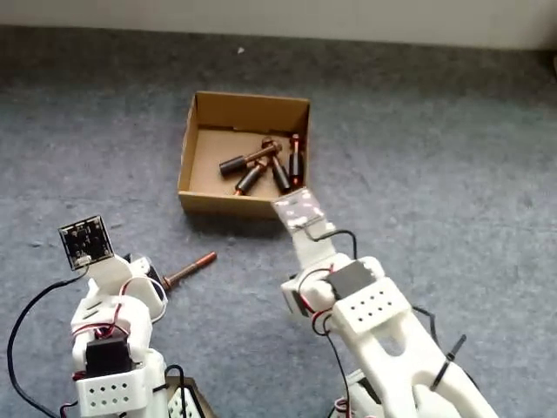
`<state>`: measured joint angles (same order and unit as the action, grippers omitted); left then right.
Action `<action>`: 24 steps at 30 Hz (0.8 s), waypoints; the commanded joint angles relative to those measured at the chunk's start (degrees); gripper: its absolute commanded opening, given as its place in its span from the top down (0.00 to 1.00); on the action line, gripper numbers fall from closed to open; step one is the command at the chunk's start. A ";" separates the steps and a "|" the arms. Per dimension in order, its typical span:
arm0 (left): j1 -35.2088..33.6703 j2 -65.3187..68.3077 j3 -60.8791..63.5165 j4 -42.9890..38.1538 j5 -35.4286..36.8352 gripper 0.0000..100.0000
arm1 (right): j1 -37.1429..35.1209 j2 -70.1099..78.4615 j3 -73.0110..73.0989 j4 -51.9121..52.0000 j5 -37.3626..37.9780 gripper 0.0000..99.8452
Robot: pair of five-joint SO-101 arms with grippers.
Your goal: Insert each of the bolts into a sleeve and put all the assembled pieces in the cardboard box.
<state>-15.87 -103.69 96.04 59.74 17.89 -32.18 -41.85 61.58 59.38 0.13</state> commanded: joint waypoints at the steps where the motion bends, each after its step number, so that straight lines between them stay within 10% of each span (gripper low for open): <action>1: 0.84 -0.22 0.92 -0.88 -0.44 0.99 | 5.85 -4.09 0.66 -2.15 -3.78 1.00; 12: 0.92 -0.04 -15.16 15.30 -5.98 0.99 | 18.77 -4.26 9.19 -18.77 -8.88 1.00; 24: 5.58 5.23 -18.86 15.82 -6.07 0.99 | 25.36 -4.26 9.36 -19.47 -9.05 1.00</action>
<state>-12.44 -103.69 80.40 75.91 12.35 -9.32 -44.57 71.43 41.01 -8.13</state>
